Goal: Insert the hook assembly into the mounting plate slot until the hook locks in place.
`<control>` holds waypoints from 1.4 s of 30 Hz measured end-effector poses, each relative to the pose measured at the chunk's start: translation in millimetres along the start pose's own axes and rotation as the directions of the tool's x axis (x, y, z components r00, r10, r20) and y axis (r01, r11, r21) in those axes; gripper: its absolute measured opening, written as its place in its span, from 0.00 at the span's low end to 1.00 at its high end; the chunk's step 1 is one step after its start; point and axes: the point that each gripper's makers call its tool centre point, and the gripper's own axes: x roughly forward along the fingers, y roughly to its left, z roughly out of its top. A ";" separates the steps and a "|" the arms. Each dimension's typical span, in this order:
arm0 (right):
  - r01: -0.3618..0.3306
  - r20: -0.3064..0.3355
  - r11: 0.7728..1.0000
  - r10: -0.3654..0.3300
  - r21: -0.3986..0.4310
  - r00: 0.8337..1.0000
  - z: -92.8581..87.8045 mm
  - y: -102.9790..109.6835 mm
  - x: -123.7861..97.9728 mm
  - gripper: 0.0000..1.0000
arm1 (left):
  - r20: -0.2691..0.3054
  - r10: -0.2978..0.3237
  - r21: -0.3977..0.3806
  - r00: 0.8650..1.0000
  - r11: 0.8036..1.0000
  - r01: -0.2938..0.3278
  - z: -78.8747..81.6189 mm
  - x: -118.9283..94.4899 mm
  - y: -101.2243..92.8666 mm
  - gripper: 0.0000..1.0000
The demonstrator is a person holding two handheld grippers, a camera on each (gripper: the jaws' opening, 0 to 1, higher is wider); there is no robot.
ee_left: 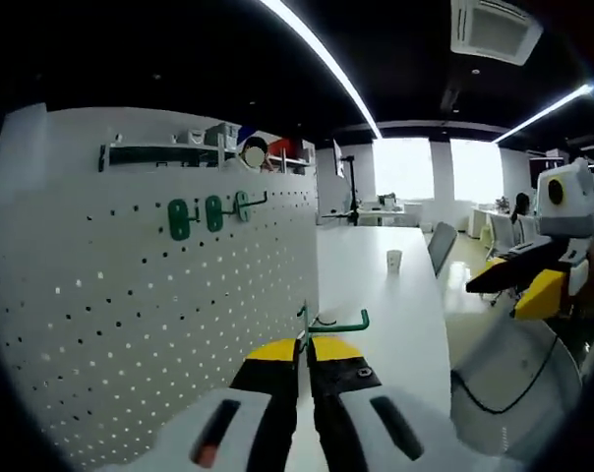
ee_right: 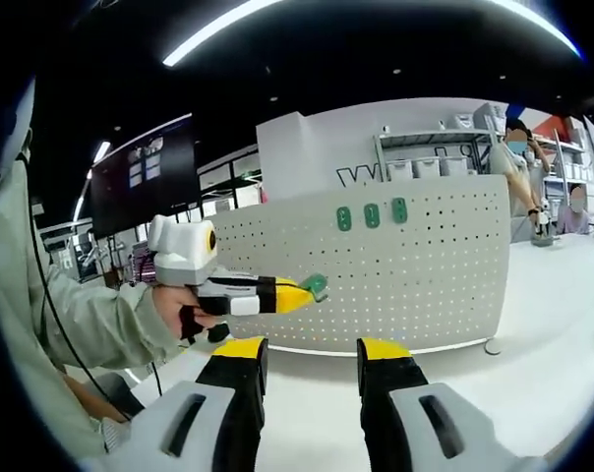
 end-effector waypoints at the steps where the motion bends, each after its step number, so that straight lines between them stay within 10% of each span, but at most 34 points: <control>1: -0.001 0.002 1.000 0.001 0.003 1.000 1.3 -0.7 0.1 0.35 | 0.007 0.003 -0.003 1.000 1.000 -0.003 2.6 -2.4 -0.8 0.03; 42: -0.129 0.145 0.992 0.126 0.012 0.981 65.2 18.2 17.4 0.34 | 0.148 0.027 0.005 0.989 1.000 -0.028 54.9 -46.3 -38.1 0.04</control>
